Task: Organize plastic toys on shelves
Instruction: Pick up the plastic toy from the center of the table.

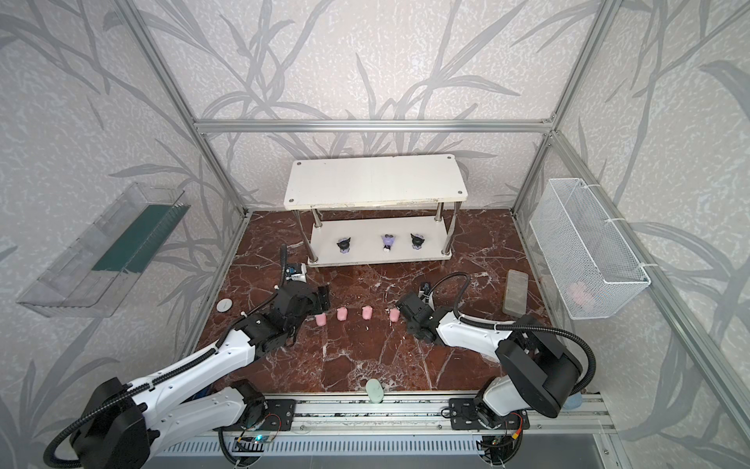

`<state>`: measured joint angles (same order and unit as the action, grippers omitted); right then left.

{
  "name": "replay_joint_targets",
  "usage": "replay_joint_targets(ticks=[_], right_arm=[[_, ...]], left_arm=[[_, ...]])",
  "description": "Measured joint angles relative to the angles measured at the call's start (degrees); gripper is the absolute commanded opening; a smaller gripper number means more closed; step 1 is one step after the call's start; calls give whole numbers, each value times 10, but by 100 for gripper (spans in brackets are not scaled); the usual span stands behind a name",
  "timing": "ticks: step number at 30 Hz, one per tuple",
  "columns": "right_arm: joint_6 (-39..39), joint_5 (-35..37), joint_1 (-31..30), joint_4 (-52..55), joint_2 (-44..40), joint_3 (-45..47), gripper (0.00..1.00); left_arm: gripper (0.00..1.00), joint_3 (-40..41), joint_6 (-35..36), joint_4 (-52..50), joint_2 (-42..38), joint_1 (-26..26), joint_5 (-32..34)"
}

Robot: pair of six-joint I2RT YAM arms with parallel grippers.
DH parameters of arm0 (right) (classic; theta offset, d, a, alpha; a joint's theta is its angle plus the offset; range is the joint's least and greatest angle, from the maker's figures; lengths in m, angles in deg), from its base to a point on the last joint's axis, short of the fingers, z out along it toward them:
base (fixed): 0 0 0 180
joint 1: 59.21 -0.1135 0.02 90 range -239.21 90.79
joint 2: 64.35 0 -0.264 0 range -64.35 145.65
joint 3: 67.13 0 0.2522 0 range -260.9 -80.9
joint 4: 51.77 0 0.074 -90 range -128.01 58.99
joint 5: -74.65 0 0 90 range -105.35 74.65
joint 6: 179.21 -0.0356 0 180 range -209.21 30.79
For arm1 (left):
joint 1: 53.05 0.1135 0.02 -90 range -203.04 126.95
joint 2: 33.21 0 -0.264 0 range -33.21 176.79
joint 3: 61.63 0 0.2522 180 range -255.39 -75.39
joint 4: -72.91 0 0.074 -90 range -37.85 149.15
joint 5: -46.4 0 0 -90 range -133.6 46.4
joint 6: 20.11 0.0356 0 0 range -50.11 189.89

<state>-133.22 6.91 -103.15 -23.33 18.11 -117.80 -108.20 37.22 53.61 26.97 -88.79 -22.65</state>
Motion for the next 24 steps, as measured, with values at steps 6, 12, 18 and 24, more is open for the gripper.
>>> replay_joint_targets(ticks=[6,12,18,24], right_arm=[[34,10,0,82,-92,-38,26],[114,18,0,171,-217,-146,27],[215,17,0,218,-238,-307,27],[311,-22,52,212,-156,-451,27]], left_arm=[[83,0,-1,0,0,3,-3],[83,0,-2,5,5,7,-11],[82,0,-3,11,11,10,-20],[83,1,-4,14,11,10,-29]])
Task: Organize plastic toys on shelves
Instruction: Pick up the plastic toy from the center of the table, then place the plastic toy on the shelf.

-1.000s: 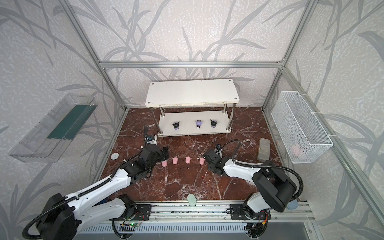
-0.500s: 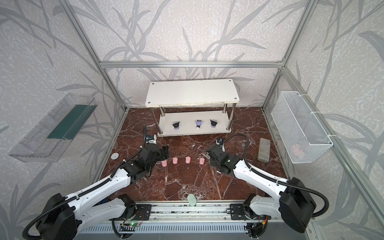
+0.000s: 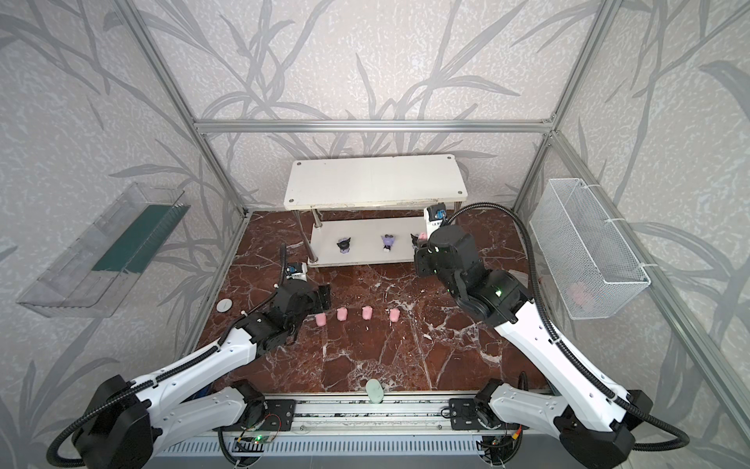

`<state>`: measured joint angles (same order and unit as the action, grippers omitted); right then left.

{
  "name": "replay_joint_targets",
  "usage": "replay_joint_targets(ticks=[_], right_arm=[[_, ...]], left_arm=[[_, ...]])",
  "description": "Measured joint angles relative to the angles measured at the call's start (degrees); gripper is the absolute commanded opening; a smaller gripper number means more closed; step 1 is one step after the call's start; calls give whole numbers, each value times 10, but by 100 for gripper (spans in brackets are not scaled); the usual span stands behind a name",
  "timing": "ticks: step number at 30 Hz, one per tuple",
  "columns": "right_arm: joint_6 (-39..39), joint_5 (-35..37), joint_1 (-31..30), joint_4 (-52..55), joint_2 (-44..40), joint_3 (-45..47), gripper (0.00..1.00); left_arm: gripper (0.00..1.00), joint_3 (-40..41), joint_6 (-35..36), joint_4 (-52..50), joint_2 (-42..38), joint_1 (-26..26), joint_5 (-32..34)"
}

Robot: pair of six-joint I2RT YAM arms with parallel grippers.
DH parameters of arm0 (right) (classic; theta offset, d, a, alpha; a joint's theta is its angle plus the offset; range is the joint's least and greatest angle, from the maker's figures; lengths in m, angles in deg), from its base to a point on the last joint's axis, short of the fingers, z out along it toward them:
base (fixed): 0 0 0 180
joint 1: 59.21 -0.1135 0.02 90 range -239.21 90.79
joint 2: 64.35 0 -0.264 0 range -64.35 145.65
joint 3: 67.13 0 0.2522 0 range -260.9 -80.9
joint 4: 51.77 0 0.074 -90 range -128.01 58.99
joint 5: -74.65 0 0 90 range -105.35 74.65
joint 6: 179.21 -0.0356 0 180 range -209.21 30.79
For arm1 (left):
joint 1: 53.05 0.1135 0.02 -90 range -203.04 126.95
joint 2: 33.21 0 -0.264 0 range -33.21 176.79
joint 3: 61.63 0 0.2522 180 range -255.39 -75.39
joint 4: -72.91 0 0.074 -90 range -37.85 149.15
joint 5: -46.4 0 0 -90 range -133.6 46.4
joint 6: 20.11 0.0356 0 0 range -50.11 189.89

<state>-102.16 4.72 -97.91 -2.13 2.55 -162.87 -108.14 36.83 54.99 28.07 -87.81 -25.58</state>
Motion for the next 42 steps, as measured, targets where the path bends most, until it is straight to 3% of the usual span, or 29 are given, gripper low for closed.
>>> replay_joint_targets(ticks=[11,27,42], right_arm=[[64,-136,143,-5,219,-229,27],[111,-174,201,146,487,-626,26],[113,-161,234,233,518,-682,27]], left_arm=[[83,16,-2,4,-1,1,-12],[82,16,-6,17,7,4,-27],[83,17,-6,25,22,4,-36]])
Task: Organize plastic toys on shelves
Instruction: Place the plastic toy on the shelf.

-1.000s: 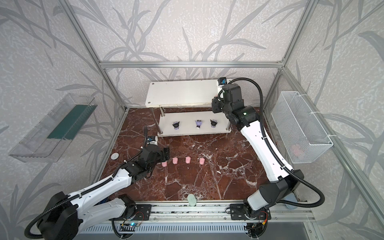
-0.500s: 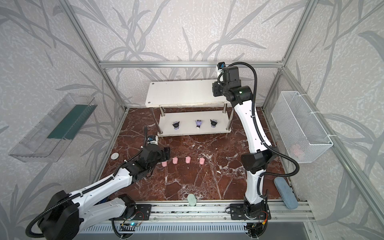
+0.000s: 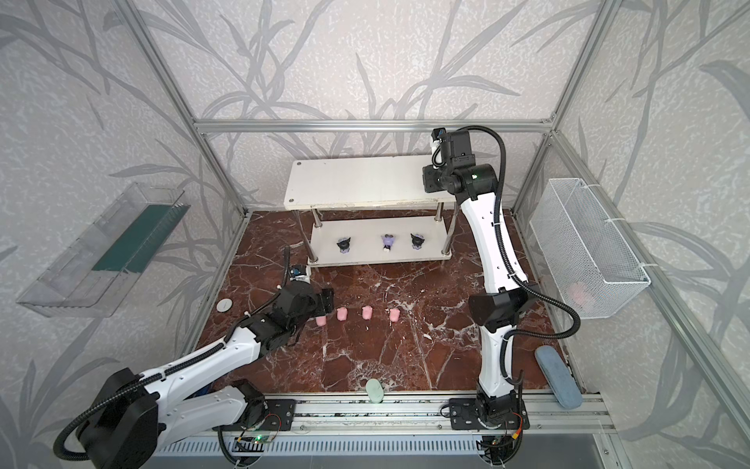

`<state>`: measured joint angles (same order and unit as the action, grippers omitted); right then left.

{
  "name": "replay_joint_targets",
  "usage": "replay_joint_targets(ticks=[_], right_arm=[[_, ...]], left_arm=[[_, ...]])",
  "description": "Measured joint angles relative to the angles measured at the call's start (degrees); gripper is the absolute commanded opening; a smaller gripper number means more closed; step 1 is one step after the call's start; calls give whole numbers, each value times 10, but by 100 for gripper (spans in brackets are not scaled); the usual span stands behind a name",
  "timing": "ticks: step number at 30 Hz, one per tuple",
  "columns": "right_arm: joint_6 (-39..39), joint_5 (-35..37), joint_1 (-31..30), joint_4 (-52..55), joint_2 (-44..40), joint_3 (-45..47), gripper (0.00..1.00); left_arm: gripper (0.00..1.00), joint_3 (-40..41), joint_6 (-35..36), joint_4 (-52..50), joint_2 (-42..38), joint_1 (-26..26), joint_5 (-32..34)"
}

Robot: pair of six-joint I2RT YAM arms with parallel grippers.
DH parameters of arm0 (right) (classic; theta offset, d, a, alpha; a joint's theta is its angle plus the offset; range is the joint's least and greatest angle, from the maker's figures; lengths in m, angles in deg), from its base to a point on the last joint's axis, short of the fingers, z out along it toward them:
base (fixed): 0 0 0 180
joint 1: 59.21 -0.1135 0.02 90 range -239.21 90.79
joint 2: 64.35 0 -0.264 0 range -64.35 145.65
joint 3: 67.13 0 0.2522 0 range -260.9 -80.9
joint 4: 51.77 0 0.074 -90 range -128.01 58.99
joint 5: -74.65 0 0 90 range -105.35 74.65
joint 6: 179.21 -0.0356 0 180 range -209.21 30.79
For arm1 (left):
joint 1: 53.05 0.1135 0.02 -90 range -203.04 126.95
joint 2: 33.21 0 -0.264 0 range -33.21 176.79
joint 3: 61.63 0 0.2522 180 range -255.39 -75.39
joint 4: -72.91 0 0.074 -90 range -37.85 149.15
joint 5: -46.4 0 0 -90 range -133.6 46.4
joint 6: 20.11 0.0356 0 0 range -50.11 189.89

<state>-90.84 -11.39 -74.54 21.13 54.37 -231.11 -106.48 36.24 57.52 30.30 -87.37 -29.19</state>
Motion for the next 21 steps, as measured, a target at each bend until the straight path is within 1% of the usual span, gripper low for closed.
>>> replay_joint_targets(ticks=[4,10,21], right_arm=[[0,0,8,14,18,-29,27],[0,-2,12,24,28,-31,28],[0,-5,14,31,39,-48,36]], left_arm=[[83,0,0,0,3,2,-5],[83,0,0,0,6,3,-8],[83,0,0,1,11,3,-10]])
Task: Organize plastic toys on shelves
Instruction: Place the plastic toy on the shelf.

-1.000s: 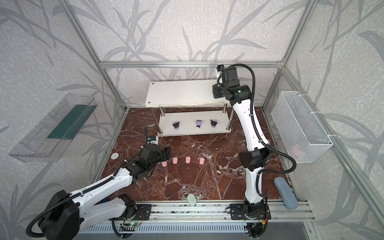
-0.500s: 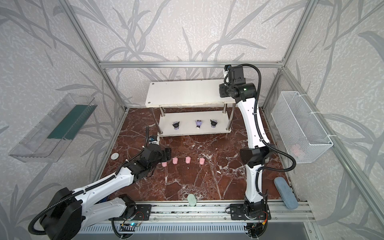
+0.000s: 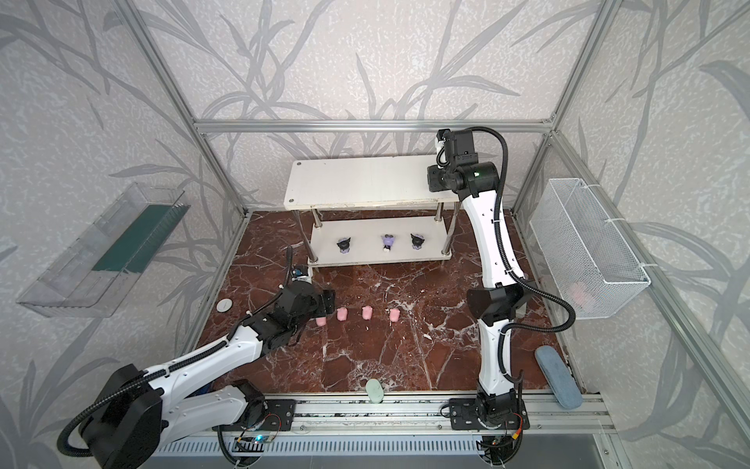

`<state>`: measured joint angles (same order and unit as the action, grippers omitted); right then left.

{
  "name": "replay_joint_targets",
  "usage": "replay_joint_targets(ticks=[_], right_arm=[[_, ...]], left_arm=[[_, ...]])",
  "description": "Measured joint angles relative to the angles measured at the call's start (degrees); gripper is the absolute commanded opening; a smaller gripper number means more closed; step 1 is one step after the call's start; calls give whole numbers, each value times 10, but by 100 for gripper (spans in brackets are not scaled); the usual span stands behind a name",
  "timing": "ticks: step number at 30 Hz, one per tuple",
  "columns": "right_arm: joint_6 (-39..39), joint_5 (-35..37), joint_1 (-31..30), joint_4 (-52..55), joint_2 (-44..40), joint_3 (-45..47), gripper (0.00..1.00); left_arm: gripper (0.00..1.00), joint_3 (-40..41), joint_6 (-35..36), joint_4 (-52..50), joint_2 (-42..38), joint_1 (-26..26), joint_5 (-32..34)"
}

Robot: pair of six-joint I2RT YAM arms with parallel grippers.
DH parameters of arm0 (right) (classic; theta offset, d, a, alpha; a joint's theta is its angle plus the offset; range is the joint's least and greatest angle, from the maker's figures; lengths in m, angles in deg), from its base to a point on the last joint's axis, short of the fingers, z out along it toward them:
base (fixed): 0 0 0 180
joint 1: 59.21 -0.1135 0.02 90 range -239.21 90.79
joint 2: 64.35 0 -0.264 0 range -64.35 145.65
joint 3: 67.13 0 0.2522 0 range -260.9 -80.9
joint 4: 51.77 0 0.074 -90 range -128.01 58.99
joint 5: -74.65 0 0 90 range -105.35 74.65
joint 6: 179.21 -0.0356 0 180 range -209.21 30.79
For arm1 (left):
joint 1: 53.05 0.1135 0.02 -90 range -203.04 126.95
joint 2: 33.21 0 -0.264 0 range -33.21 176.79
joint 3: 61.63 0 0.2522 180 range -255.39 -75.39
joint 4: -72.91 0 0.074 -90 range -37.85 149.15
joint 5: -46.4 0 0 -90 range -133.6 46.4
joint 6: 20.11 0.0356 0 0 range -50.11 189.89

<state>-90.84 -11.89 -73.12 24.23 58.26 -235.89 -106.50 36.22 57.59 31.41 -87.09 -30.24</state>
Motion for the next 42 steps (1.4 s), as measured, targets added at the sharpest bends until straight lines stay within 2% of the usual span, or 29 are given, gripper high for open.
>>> replay_joint_targets(ticks=[18,24,29,32,42], right_arm=[[0,-7,0,2,10,-14,56],[2,-13,1,-20,-9,-14,58],[5,-26,3,-46,-63,6,58],[7,-40,3,-82,-142,89,58],[-18,-59,-21,-292,-505,562,55]], left_arm=[[83,0,0,4,9,4,-1],[83,0,0,6,14,4,-1],[83,0,-3,8,15,6,-1],[83,0,-5,8,15,7,0],[83,0,-6,8,14,8,0]])
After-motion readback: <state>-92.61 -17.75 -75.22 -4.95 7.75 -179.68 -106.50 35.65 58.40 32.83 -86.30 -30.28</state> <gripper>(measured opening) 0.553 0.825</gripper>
